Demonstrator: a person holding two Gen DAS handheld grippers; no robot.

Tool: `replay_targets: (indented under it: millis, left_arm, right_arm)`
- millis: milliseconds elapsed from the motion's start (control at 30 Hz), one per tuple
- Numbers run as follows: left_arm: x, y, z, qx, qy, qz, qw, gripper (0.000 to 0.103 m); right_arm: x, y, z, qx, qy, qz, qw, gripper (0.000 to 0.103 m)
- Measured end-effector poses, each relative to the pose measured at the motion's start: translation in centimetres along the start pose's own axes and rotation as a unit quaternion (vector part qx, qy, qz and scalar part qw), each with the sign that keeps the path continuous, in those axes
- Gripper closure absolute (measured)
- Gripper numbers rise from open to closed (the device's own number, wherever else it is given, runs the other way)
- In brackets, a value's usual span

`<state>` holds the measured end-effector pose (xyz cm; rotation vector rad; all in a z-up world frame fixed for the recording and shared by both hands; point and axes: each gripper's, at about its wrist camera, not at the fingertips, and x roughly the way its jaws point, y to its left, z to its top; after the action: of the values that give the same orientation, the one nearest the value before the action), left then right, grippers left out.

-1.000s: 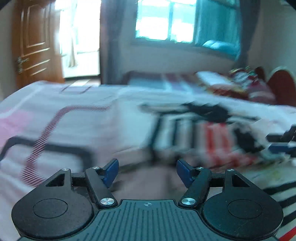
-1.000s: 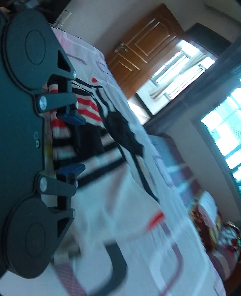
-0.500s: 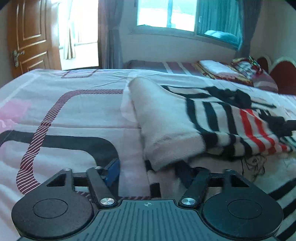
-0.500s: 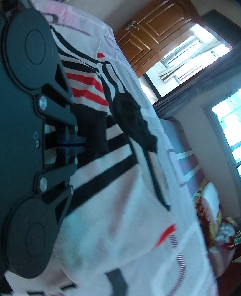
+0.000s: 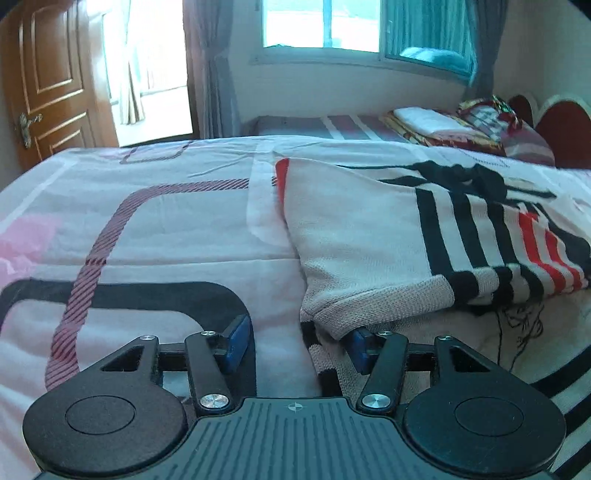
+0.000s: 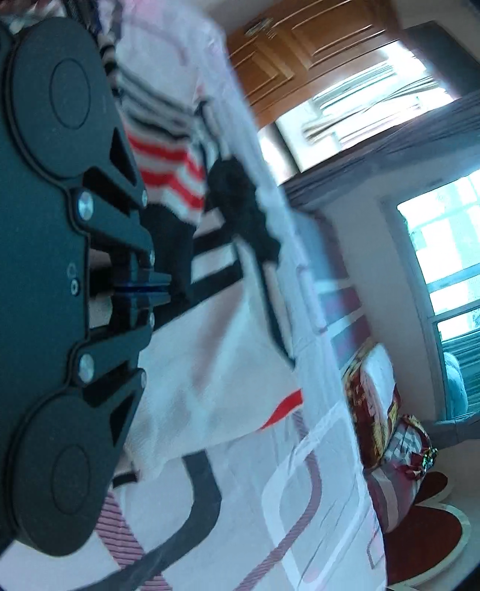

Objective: Fold small clothes

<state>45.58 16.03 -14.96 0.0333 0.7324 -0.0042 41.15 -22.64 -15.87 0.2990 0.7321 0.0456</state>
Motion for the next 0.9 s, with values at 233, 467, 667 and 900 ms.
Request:
replay_targets:
  millis: [233, 467, 667, 900]
  left_arm:
    - [-4.7, 1.9, 1.0, -0.061, -0.051, -0.089, 0.9929, 0.047]
    - [0.2, -3.5, 1.8, 0.03, -0.002, -0.113, 0.9932, 0.047]
    - [1.0, -1.6, 6.5, 0.001, -0.038, -0.132, 0.9905, 0.047]
    - [6.7, -1.6, 9.2, 0.01, 0.003, -0.124, 0.9922, 0.047]
  right_arm:
    - [-2.8, 0.5, 1.5, -0.038, -0.051, 0.01, 0.998, 0.09]
    - [1.7, 4.8, -0.3, -0.16, 0.02, 0.001, 0.987, 0.091]
    - [0.6, 5.5, 2.4, -0.132, -0.032, 0.042, 0.99, 0.088]
    - [6.8, 8.4, 2.4, -0.162, 0.017, 0.049, 0.985, 0.089]
